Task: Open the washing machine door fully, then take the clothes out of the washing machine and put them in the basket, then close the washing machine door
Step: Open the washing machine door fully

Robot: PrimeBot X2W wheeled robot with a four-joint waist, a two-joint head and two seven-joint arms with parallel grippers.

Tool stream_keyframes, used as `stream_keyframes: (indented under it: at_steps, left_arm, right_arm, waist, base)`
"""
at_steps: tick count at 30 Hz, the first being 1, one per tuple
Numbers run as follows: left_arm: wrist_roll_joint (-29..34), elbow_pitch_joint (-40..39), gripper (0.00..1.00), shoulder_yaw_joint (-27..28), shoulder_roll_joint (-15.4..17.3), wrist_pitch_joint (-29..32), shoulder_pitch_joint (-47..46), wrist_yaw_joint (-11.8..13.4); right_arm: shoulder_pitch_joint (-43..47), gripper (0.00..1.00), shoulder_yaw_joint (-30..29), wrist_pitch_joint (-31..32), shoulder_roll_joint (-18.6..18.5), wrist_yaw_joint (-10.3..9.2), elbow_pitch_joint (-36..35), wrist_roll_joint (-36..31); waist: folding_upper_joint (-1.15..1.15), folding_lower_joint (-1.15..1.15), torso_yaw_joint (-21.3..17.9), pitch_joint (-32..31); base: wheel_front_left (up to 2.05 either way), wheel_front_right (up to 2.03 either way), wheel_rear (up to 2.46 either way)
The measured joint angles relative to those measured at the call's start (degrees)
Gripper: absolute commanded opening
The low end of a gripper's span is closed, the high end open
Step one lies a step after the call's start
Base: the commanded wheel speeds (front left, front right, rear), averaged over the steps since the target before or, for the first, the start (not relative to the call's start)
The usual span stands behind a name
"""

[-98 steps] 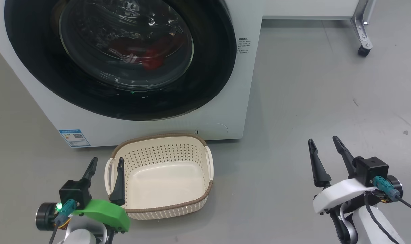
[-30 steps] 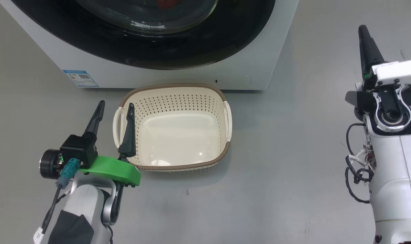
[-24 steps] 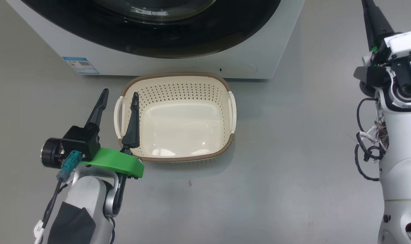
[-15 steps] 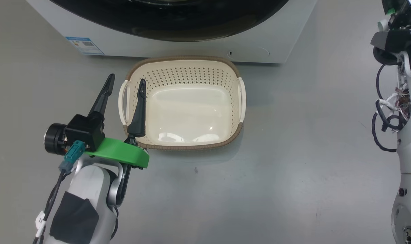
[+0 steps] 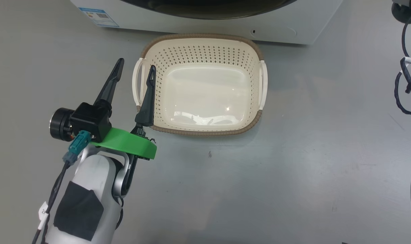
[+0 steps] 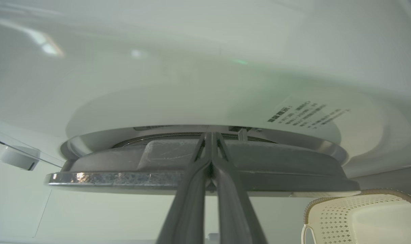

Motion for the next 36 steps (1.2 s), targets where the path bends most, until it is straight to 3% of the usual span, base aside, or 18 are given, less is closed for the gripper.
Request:
stream_keyframes:
  at_steps: [17,36]
  left_arm:
    - [-0.7,-0.9,1.00,-0.3,-0.4,0.0,-0.9,-0.3]
    - [-2.1,-1.4,1.00,-1.3,-0.4,-0.3,-0.9,0.8]
  right_arm:
    - [-5.7,0.00,0.9,5.4,-1.5,-1.52,4.8,1.3]
    - [-7.2,0.00,-0.1,12.2,-2.3,-1.22,8.1,5.2]
  waist:
    - [0.00,0.00,3.3,2.6]
    - [0.00,-0.01,3.4,2.7]
  base:
    - [0.00,0.00,0.00]
    - [0.00,0.00,0.00]
